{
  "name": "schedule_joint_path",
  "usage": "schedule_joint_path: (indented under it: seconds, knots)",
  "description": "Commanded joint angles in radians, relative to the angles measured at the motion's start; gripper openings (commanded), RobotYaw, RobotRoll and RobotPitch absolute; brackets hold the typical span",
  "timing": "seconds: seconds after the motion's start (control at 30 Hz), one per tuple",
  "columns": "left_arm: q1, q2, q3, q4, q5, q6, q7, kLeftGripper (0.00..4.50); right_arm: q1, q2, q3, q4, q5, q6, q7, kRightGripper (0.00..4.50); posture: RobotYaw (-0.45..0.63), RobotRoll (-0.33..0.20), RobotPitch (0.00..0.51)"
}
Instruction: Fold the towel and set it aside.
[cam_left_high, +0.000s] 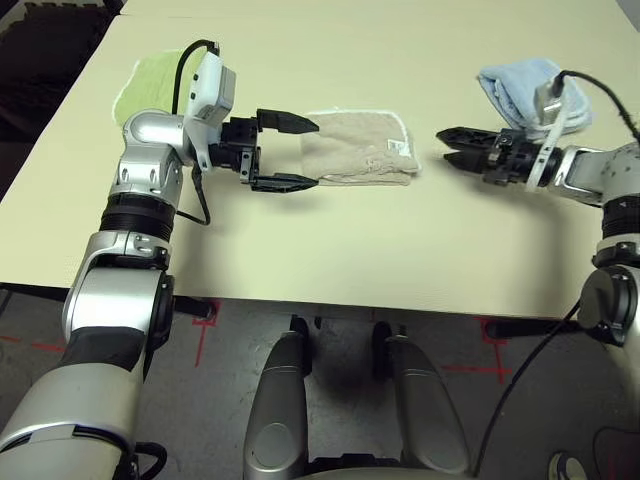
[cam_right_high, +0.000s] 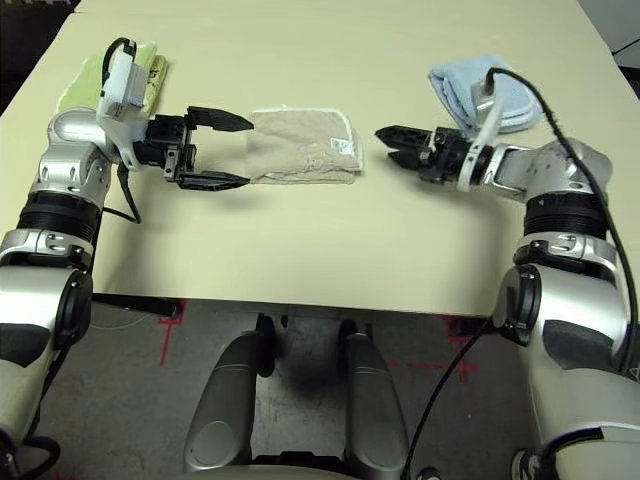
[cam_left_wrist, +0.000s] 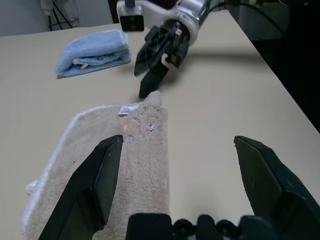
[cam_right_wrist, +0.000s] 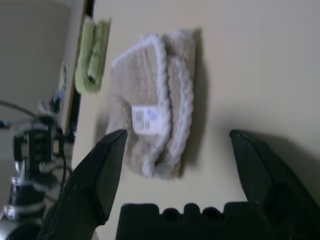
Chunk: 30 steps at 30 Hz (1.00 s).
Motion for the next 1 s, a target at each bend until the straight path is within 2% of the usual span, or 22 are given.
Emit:
schedule_joint_path:
  seconds: [0.03, 0.23, 0.5, 0.7, 1.0]
  knots:
    - [0.026, 0.010, -0.001, -0.049, -0.005, 0.018, -0.010, 4.50, 0.022, 0.026, -0.018, 0.068, 0.004, -0.013, -0.059, 4.48, 0.14, 0.000, 0.311]
    - [0.041, 0.021, 0.006, -0.093, -0.004, 0.058, -0.010, 4.50, -0.015, 0.060, 0.019, 0.142, -0.010, -0.060, -0.065, 4.48, 0.15, 0.000, 0.313]
    - [0.054, 0.012, 0.019, -0.141, 0.000, 0.103, 0.007, 4.50, -0.132, 0.098, 0.065, 0.278, -0.051, -0.138, -0.049, 4.48, 0.19, 0.000, 0.321]
    - [0.082, 0.013, 0.025, -0.181, -0.002, 0.122, 0.018, 4.50, -0.184, 0.102, 0.072, 0.341, -0.062, -0.164, -0.038, 4.48, 0.18, 0.000, 0.325]
    - [0.079, 0.008, 0.022, -0.178, 0.003, 0.125, 0.020, 4.50, -0.233, 0.157, 0.039, 0.357, -0.040, -0.158, -0.059, 4.48, 0.17, 0.000, 0.328]
